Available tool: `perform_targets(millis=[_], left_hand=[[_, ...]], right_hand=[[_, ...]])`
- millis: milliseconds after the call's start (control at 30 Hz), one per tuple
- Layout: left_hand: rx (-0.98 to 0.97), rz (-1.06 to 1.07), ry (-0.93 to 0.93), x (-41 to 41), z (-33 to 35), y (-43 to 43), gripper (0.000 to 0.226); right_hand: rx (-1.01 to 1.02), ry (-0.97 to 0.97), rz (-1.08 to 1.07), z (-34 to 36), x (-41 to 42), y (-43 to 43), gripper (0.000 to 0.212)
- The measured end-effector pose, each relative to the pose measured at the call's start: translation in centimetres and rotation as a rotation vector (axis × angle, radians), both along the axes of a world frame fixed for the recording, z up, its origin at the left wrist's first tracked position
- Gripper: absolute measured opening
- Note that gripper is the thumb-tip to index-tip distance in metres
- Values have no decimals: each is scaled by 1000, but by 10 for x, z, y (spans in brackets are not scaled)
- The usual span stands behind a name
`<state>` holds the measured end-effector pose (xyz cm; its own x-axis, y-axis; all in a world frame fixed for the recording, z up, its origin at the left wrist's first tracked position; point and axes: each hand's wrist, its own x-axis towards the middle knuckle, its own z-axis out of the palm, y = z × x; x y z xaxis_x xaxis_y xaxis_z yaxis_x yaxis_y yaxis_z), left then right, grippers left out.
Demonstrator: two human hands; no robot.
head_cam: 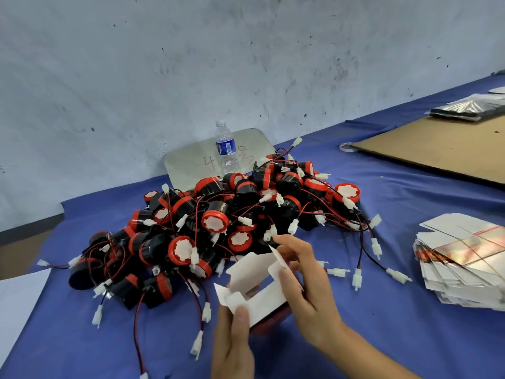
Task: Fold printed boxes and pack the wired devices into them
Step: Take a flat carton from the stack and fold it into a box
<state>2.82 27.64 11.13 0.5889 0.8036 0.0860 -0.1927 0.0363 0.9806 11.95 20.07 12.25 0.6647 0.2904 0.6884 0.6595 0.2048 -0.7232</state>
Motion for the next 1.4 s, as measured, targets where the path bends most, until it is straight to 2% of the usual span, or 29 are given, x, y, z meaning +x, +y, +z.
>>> perform_targets(millis=[67,133,233,333,400,433,500,567,800,900,1033,1133,1167,1267,1367,1400], left_hand=[[-129,-75,-8,2,-1,5,28],[-181,-81,-23,1,-5,13,25],[-151,-92,32,-3,-12,23,27],[-115,-123,-11,-6,-13,30,34],[-72,-166,-104,-4,-7,28,44],[-21,-201,-166,-5,-5,27,57],[158,-265,-235,-5,-2,22,76],[329,-300,-229,-4,1,15,82],[432,-249,-176,-4,-4,16,55],[511,-202,-111,-6,-10,16,48],[443,-197,-101,-7,-13,17,49],[390,-200,-103,-9,-12,22,51],[385,-200,-107,-9,-12,24,52],[369,-204,-137,-10,-11,23,50],[309,-203,-200,-9,-7,20,36],[319,-200,-212,-9,-6,20,38]], right_hand=[[18,-45,-25,1,-1,1,32],[8,-177,-35,2,-1,0,30],[-98,-355,-26,3,0,-2,42],[-172,-413,-57,2,-1,-2,45],[-169,-326,-21,2,-3,1,40],[-151,-232,19,3,-4,2,39],[-102,-36,66,5,-3,3,33],[-41,120,71,8,0,3,27],[50,321,148,11,1,0,44],[57,405,280,15,5,-4,36],[40,498,424,17,10,-6,31],[-9,507,502,16,12,-7,54],[-29,511,525,15,11,-7,55],[-42,545,539,20,10,-8,28],[-58,530,604,24,6,-8,23],[-75,557,628,23,6,-7,20]])
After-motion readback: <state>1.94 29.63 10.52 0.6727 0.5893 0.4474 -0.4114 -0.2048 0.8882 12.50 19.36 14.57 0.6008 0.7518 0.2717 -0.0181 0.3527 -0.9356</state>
